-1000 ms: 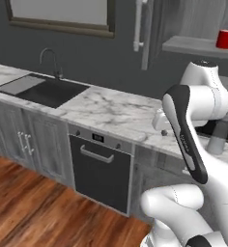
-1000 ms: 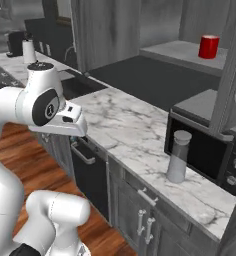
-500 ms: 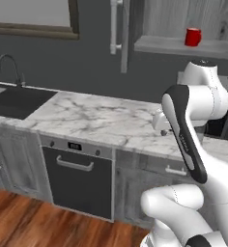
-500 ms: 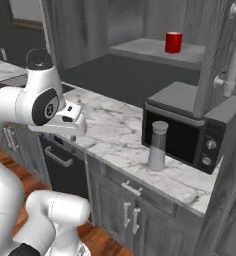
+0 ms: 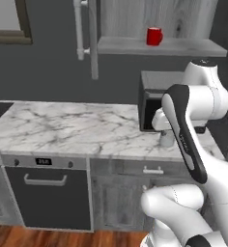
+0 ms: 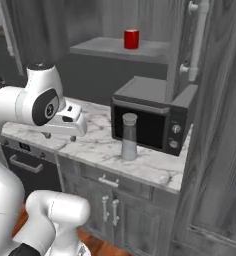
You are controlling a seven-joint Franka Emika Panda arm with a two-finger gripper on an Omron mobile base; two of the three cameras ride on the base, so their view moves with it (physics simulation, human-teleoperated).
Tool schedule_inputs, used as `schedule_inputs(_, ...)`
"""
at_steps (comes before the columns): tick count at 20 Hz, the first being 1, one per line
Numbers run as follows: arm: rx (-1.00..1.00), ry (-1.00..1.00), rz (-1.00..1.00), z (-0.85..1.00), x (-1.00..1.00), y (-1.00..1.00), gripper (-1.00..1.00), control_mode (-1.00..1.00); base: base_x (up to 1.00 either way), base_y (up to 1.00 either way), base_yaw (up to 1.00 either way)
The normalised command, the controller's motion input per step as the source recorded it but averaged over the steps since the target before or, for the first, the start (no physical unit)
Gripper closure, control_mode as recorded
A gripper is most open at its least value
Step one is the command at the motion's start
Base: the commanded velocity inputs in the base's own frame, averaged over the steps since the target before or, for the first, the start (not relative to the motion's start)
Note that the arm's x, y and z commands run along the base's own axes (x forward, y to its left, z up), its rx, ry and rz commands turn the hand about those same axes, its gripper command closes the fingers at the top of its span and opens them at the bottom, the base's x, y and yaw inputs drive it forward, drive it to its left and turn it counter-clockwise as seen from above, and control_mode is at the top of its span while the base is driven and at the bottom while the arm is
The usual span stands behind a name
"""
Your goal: There is a tray on the dining counter. Grab the cup, mug, and pitcher and place them on the tray. The pitcher may be placed next to the tray if it cannot fit the tray.
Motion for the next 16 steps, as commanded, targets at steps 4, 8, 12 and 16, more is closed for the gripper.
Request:
schedule_inputs(4, 0.00, 0.00, 0.00, 0.00, 0.00, 0.00, -1.00, 1.00, 0.24, 0.20, -0.32)
schedule_inputs(8, 0.00, 0.00, 0.00, 0.00, 0.00, 0.00, -1.00, 1.00, 0.25, 0.25, -0.32)
schedule_inputs(12, 0.00, 0.00, 0.00, 0.00, 0.00, 0.00, -1.00, 1.00, 0.28, 0.28, -0.33)
schedule_inputs(16, 0.00, 0.00, 0.00, 0.00, 0.00, 0.00, -1.00, 1.00, 0.28, 0.35, -0.34)
